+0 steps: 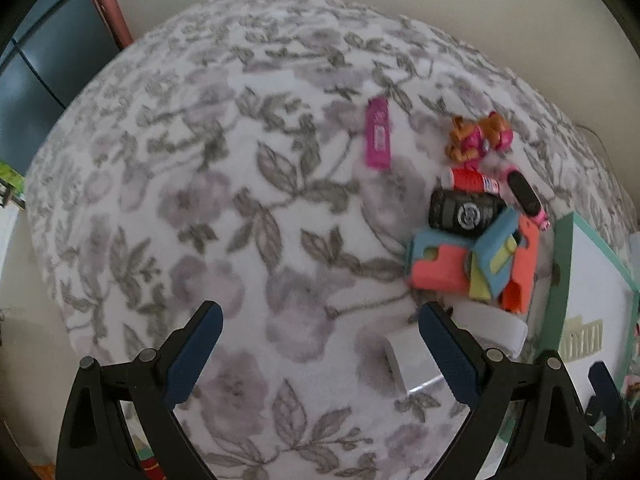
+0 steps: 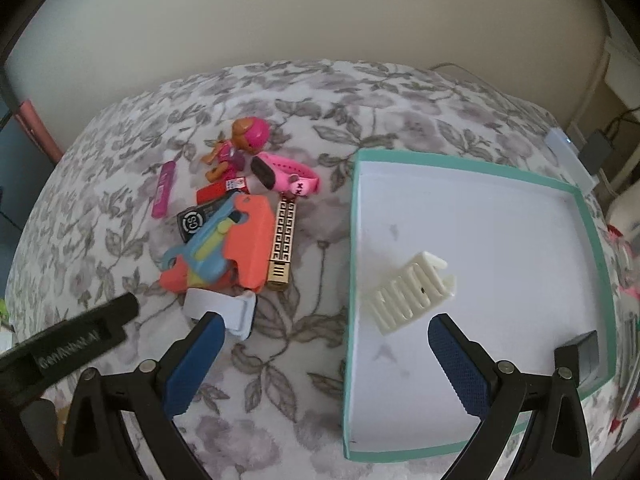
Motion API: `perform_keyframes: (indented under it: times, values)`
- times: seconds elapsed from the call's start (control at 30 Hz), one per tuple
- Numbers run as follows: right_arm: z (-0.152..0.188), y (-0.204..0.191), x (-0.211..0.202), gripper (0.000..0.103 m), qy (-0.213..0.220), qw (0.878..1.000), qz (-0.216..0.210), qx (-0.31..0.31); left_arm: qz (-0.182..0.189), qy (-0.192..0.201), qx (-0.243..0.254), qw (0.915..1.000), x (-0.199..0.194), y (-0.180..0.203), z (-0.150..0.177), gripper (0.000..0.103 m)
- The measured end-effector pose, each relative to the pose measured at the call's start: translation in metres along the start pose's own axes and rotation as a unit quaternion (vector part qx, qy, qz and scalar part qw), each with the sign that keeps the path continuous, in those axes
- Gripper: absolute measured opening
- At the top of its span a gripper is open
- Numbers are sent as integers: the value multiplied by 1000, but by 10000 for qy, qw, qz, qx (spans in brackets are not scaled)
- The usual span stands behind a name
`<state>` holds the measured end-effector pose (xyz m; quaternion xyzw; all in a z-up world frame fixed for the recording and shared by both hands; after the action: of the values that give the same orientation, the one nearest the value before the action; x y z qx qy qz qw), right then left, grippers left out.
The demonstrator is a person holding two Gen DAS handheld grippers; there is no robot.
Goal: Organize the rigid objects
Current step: 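Grasp the white charger with the left gripper while the right gripper grasps the white smartwatch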
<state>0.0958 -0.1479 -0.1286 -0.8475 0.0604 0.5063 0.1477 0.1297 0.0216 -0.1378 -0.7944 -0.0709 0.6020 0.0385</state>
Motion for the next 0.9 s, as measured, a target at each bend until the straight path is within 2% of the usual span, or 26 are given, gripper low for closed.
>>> perform_keyframes:
  times: [0.4,0.57,0.7,0.83,0.9]
  values:
    - [-12,9,0,102,40,9986,-251,461,556,-431,191,9973,11,22,18,98]
    - [-21,3,-1,99,93,9961,-568,667,857,-543,317,9943,12,38,22,98]
    - [-20,-9,7,89,-53,9938,-860,707,914,-575,449,9931,13,50,24,98]
    - [-14,-18,16,85,-255,9917,-1038,708,946,-554,513,9927,11,59,25,98]
    - [-11,-25,20,83,-349,9898,-1189,698,899,-554,570,9928,12,63,27,94]
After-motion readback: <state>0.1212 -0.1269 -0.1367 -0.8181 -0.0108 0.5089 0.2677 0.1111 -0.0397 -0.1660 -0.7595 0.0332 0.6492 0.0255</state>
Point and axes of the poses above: each gripper's, at about its wrist camera, not at the fingertips, and x roughly the way its jaws point, y to its right, z to its underside, the point moved 9 cm from there along x, roughly the way its jaws point, and after that the axes turned 8 degrees about -z, right-handed, at the moved point
